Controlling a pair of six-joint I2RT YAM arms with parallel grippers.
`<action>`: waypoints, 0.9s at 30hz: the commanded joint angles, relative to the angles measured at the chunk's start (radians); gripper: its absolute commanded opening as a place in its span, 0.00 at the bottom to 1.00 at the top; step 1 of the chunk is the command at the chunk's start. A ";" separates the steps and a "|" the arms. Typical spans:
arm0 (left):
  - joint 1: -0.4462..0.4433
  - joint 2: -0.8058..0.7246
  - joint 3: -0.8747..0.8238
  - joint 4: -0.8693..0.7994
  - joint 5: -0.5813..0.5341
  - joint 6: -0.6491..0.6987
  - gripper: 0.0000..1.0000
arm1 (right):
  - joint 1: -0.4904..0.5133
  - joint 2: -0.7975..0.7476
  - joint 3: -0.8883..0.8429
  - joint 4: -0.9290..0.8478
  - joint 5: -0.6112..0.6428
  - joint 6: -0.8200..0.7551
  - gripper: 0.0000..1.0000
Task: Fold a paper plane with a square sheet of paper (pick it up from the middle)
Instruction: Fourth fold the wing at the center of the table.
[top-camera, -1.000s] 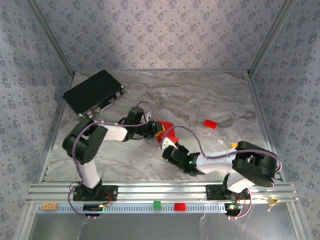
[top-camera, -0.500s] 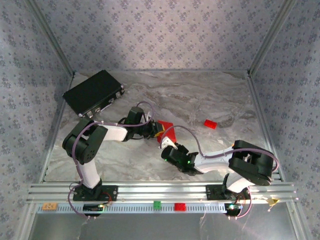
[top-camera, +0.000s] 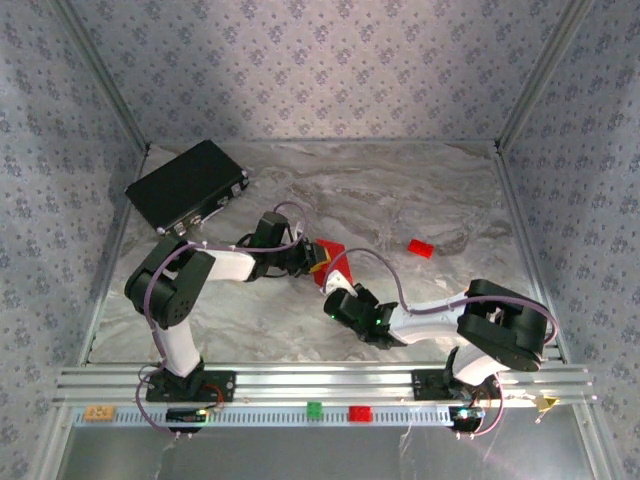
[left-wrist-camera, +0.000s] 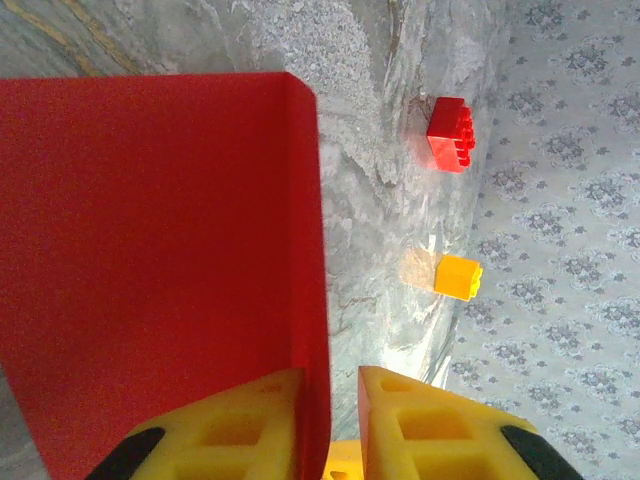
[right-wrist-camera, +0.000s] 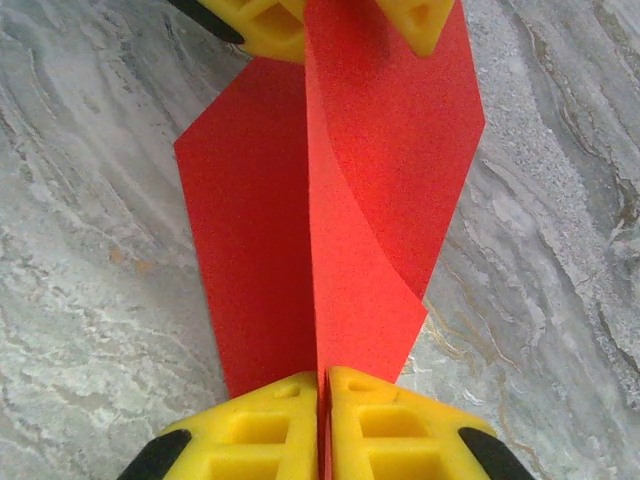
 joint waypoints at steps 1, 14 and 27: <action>-0.002 -0.004 0.023 -0.018 0.002 0.013 0.20 | -0.007 -0.015 0.001 -0.005 -0.009 0.031 0.11; -0.004 -0.051 0.016 -0.063 -0.045 0.033 0.42 | -0.034 -0.020 -0.015 0.024 -0.066 0.073 0.07; -0.004 -0.138 -0.001 -0.168 -0.136 0.071 0.54 | -0.120 -0.016 -0.062 0.135 -0.228 0.152 0.06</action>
